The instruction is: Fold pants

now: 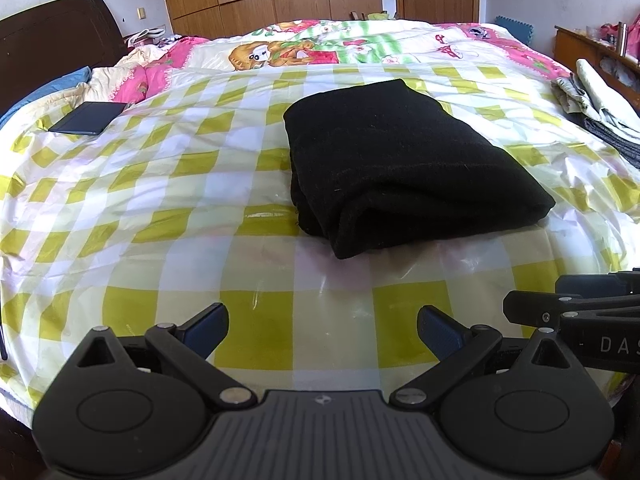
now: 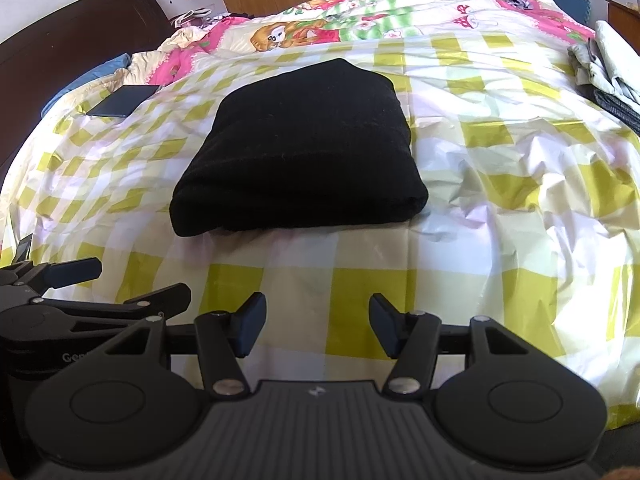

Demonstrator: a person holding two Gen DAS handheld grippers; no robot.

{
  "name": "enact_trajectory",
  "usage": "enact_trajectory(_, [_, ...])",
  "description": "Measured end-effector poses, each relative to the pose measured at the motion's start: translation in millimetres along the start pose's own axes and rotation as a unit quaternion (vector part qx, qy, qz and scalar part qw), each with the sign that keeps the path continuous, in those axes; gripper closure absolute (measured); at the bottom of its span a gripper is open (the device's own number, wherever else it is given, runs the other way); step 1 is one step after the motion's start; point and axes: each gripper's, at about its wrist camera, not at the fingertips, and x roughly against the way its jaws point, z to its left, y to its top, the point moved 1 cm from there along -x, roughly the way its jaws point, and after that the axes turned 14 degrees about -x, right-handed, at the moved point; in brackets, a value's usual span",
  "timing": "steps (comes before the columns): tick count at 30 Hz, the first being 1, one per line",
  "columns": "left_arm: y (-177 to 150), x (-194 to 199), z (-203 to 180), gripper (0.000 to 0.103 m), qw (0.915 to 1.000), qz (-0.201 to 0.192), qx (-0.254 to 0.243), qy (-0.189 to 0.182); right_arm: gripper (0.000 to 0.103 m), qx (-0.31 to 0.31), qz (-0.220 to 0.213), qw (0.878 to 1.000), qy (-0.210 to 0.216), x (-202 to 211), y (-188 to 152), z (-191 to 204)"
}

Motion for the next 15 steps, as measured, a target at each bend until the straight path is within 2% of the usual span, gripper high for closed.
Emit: enact_trajectory(15, [-2.4,-2.4,0.0,0.000,1.0000,0.009,0.003,-0.002,0.044,-0.006,0.013,1.000,0.000,-2.4,-3.9,-0.4])
